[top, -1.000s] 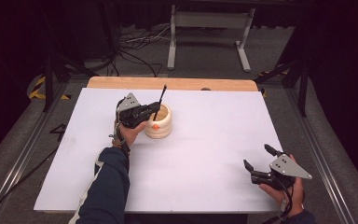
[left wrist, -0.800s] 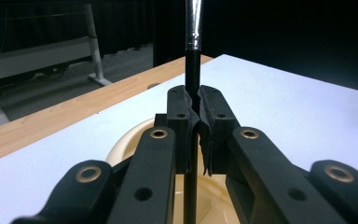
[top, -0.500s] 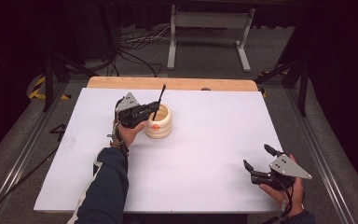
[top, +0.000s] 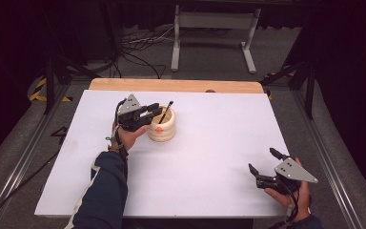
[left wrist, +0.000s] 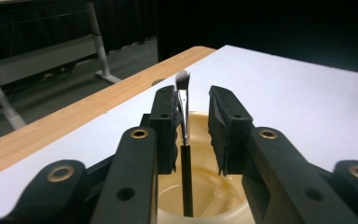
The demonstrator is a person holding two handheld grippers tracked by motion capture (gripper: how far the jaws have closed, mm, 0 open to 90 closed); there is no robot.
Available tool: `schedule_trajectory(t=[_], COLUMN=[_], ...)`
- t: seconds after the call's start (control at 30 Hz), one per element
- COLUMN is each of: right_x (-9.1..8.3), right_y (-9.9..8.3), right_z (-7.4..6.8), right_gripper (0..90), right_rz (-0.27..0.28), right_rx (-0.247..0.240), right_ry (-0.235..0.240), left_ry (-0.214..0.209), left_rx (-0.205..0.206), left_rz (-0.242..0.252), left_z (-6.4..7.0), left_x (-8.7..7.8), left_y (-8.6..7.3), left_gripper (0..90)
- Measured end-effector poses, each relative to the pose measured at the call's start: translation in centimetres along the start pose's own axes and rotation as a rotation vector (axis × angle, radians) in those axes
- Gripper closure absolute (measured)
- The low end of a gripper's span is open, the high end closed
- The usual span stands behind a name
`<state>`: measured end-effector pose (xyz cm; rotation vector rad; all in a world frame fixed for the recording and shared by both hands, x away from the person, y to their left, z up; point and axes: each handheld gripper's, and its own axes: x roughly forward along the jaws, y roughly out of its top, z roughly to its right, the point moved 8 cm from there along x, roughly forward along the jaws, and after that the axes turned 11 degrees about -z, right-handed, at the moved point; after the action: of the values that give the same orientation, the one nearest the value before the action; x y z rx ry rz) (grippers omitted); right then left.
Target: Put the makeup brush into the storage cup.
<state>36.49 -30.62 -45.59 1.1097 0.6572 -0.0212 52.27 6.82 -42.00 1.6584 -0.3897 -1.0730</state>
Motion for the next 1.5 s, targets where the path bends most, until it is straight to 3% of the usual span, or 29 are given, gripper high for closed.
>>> schedule_trajectory(t=[0.13, 0.47, 0.8, 0.87, 0.9, 1.0, 1.13, 1.27, 1.5], right_x=[0.0, 0.0, -0.1, -0.1, -0.1, -0.1, -0.2, -0.1, -0.1], right_y=[0.0, 0.1, 0.1, 0.0, 0.0, 0.0, 0.0, 0.0, 0.0], right_z=[0.0, 0.0, 0.0, 0.0, 0.0, 0.1, 0.1, 0.2, 0.0], right_gripper=[11.9, 12.0, 11.7, 11.7, 11.7, 11.7, 11.7, 11.7, 11.8], right_rz=[0.001, 0.001, 0.002, 0.002, 0.0, 0.002, 0.005, 0.003, 0.002], right_rx=[0.0, 0.0, 0.001, -0.001, -0.001, 0.008, 0.008, 0.008, 0.006], right_ry=[0.0, 0.0, 0.002, 0.004, 0.003, 0.005, 0.003, 0.003, 0.005], left_ry=[0.035, 0.083, 0.165, 0.155, 0.143, 0.144, 0.129, 0.148, 0.145], left_rx=[0.005, 0.036, 0.037, 0.046, 0.031, 0.052, 0.075, 0.109, 0.13], left_rz=[-0.011, -0.024, -0.045, -0.048, -0.039, -0.057, -0.038, -0.045, -0.058], left_z=[-0.2, -0.3, 0.0, 0.1, 0.2, 0.3, 0.8, 1.4, 2.0], left_x=[-0.4, -1.8, -2.9, -3.3, -3.5, -3.8, -4.5, -5.1, -5.7], left_y=[0.1, 0.5, 1.1, 1.0, 1.0, 1.0, 1.3, 1.5, 1.5], left_gripper=[59.3, 40.2, 9.8, 4.6, 2.8, 1.3, 1.7, 2.8, 2.5])
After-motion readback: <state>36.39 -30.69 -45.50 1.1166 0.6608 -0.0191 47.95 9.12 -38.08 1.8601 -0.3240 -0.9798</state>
